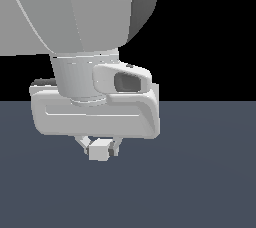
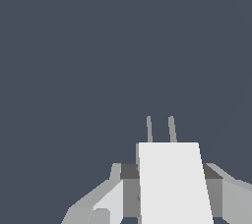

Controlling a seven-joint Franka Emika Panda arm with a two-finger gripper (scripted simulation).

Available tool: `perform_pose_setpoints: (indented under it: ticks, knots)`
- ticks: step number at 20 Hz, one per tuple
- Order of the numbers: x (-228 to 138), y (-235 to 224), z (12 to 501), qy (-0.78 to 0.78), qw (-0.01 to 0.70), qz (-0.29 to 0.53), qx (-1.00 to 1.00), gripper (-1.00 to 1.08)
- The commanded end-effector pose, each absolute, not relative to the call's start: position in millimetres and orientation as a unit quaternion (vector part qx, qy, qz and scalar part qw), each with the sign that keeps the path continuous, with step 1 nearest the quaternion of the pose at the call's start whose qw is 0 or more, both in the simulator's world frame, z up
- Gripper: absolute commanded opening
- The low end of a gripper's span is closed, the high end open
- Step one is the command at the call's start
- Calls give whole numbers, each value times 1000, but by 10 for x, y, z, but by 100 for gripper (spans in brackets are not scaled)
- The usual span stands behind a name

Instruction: Plug the charger into the wall socket.

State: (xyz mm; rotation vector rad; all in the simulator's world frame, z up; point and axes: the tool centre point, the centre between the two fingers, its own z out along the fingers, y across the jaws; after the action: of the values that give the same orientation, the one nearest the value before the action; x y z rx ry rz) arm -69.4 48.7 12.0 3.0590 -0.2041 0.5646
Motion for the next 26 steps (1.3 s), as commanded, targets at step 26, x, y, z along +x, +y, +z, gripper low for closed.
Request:
perform_pose_setpoints:
  ticks: [26]
  knots:
    - [-353, -128, 578, 26, -2, 185, 982, -100]
